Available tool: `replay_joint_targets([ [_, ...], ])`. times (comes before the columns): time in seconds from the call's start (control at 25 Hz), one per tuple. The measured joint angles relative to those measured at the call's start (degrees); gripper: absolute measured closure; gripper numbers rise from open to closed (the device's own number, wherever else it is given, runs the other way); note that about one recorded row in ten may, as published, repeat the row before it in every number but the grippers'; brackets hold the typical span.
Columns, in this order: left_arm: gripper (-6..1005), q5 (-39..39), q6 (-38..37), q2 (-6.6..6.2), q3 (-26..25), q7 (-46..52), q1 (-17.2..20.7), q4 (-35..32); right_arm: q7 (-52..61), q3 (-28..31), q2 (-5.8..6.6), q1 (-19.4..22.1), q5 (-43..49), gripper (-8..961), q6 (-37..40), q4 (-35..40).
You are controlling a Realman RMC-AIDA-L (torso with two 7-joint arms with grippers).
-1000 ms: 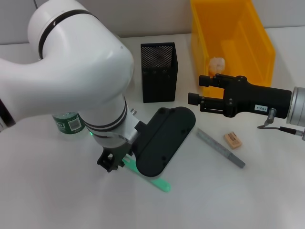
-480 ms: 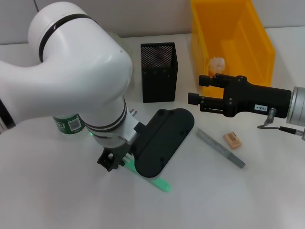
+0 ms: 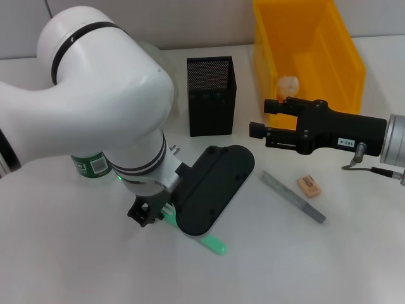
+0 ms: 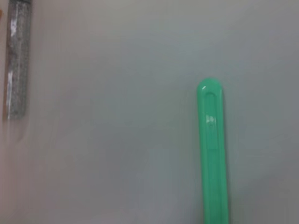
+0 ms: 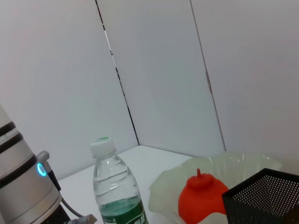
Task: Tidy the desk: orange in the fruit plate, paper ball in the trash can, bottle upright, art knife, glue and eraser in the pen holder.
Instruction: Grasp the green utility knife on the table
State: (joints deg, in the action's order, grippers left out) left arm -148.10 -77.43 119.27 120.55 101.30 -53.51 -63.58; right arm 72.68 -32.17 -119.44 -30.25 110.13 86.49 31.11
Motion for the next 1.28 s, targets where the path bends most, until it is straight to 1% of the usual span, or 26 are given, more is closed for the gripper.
replay_joint_targets([
  [0.36, 748, 0.5, 0.6, 0.0, 0.0, 0.2, 0.0, 0.2, -0.1, 0.0, 0.0, -0.2, 0.0, 213, 0.0, 0.0],
  [0.56, 865, 0.7, 0.6, 0.0, 0.0, 0.6, -0.1, 0.3, -0.1, 0.0, 0.0, -0.2, 0.0, 213, 0.1, 0.0],
  [0.8, 921, 0.7, 0.5, 0.0, 0.1, 1.2, -0.3, 0.8, -0.1, 0.0, 0.0, -0.2, -0.1, 213, 0.2, 0.0],
  [1.0, 944, 0.7, 0.4, 0.0, 0.3, 1.8, -0.3, 0.8, -0.2, 0.0, 0.0, -0.2, -0.1, 213, 0.3, 0.0],
  [1.28, 947, 0.6, -0.3, 0.0, 0.3, 2.7, -0.4, 0.1, -0.7, 0.0, 0.0, -0.1, -0.1, 213, 0.3, -0.2],
])
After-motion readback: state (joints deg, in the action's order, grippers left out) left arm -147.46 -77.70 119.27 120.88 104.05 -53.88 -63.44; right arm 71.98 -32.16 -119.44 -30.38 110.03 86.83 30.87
